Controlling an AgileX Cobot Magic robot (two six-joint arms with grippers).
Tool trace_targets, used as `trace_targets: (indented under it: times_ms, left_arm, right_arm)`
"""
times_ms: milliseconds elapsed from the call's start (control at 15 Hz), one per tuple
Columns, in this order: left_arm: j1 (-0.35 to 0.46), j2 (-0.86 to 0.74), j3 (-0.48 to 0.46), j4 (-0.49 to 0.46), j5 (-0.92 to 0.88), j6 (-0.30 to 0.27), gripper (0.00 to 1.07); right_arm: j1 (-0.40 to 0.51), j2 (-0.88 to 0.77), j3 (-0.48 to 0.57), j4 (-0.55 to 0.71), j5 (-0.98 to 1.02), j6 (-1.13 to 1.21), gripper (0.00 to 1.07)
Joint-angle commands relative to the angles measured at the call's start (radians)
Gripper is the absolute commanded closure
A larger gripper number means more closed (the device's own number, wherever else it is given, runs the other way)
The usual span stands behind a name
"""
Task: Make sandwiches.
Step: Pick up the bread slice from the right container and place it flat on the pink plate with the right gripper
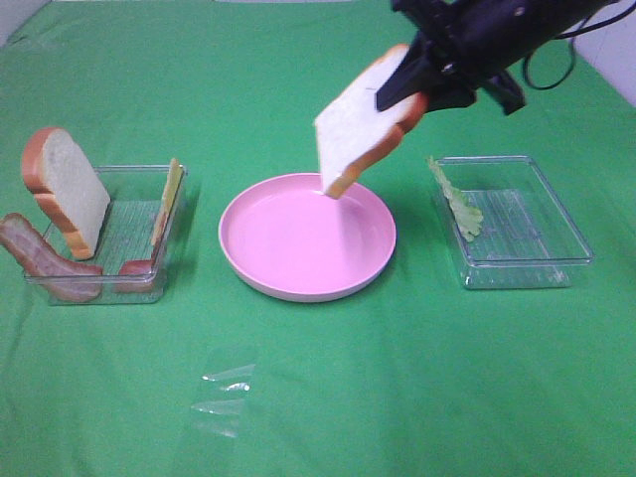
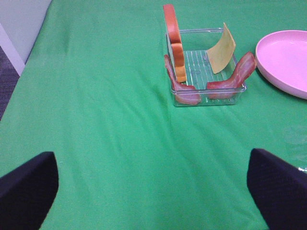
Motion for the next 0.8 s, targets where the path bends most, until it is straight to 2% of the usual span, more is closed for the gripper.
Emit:
trace_targets:
  times_ms: [67,333,800]
  left_arm:
    - [0.0,-0.014,-0.001,0.005,-0.012,0.003,0.04]
    - [0.0,-0.014,-0.001,0.007,-0.013,0.003,0.04]
    - [0.0,-0.014,-0.001,0.01,-0.013,0.003,0.04]
  right_arm:
    - [0.061,0.079,0.007,0.081,-0.102,-0.026,1.07]
    - [0.103,0.212,0.006,0.288,-0.208,-0.153,1.07]
    - [0.102,0.317,0.006,0.317,-0.175,-0.176,1.07]
